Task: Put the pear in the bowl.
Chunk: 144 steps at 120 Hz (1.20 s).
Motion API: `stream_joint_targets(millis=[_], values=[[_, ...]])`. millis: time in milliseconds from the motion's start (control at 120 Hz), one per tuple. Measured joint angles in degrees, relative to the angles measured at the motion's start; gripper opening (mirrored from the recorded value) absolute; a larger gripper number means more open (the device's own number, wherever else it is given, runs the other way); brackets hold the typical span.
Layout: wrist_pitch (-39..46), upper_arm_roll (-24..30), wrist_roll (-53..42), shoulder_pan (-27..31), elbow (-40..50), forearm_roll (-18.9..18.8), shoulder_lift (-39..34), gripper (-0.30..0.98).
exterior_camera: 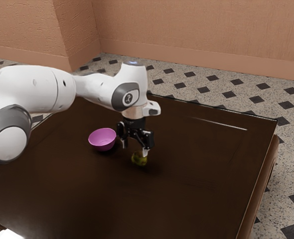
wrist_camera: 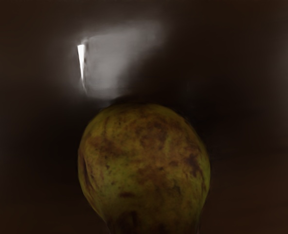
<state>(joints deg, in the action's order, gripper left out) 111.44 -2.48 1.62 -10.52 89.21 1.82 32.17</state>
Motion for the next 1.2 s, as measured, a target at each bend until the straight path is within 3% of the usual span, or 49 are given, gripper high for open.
stream_joint_targets(millis=[358, 858, 1200], values=[[7.3, 0.0, -0.2, 0.2, 4.5, 1.6, 1.2, 0.69], [8.1, 0.0, -0.4, 0.4, 0.3, 1.6, 5.6, 0.68], [7.8, 0.1, -0.5, 0.4, -0.2, 1.8, 5.6, 0.42]])
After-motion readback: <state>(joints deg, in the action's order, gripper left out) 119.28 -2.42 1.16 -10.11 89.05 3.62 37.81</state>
